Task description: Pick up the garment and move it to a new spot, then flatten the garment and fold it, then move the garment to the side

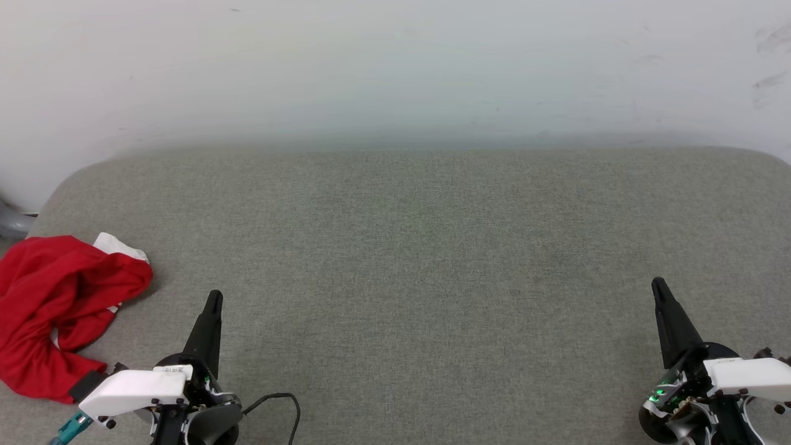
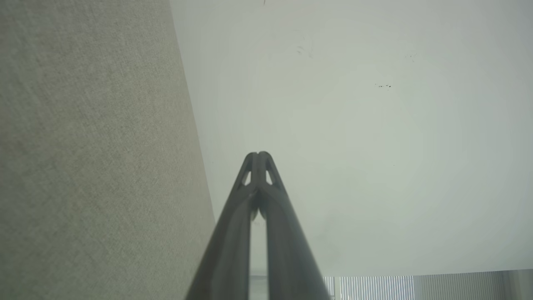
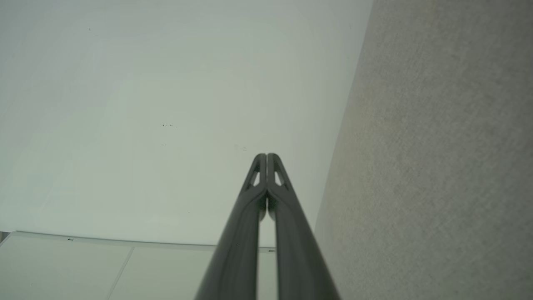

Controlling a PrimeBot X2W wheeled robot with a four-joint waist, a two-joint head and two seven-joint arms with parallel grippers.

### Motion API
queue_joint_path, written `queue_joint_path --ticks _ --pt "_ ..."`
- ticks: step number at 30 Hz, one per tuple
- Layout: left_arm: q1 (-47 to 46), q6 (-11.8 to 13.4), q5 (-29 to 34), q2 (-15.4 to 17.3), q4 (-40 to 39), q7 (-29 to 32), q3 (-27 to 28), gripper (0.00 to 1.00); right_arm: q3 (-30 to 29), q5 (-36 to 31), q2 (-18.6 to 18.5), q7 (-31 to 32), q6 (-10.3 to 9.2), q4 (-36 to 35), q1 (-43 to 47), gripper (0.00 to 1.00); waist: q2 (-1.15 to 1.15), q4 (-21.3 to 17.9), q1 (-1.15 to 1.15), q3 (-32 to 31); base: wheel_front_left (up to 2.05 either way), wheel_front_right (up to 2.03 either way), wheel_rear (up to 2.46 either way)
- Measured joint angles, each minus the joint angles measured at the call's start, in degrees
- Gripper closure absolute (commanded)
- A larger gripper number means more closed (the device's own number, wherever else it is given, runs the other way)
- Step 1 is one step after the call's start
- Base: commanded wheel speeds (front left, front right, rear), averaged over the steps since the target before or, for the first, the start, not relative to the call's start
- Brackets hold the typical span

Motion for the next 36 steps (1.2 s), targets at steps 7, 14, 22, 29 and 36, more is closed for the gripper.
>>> queue_joint_path --ticks 7,14,22,29,36 --pt "0.0 0.0 0.0 0.0 0.0 0.0 0.0 1.0 0.0 0.0 0.0 0.0 0.0 0.0 0.0 1.0 0.0 0.0 0.0 0.0 0.0 0.0 0.0" --pt "0.0 0.0 0.0 0.0 0.0 0.0 0.0 1.0 0.0 0.0 0.0 0.0 0.0 0.0 0.0 1.0 0.0 0.0 0.0 0.0 0.0 0.0 0.0" --pt "1.26 0.09 0.0 -0.1 1.51 -0.12 -0.32 0.0 0.07 0.01 0.04 -0.01 -0.01 1.4 1.4 0.0 0.0 0.0 0.0 0.0 0.0 0.0 0.0" --pt "1.66 0.1 0.71 -0.15 0.51 -2.05 -2.46 0.0 1.11 -0.91 0.08 -1.77 -0.01 0.42 1.91 0.0 0.0 0.0 0.0 0.04 0.0 0.0 0.0" --pt "1.62 0.09 2.77 -0.15 -1.91 -3.9 -3.36 0.0 2.12 -2.77 -0.01 -3.81 -0.01 -1.22 2.51 0.0 0.0 0.02 0.0 0.06 0.0 0.0 0.0"
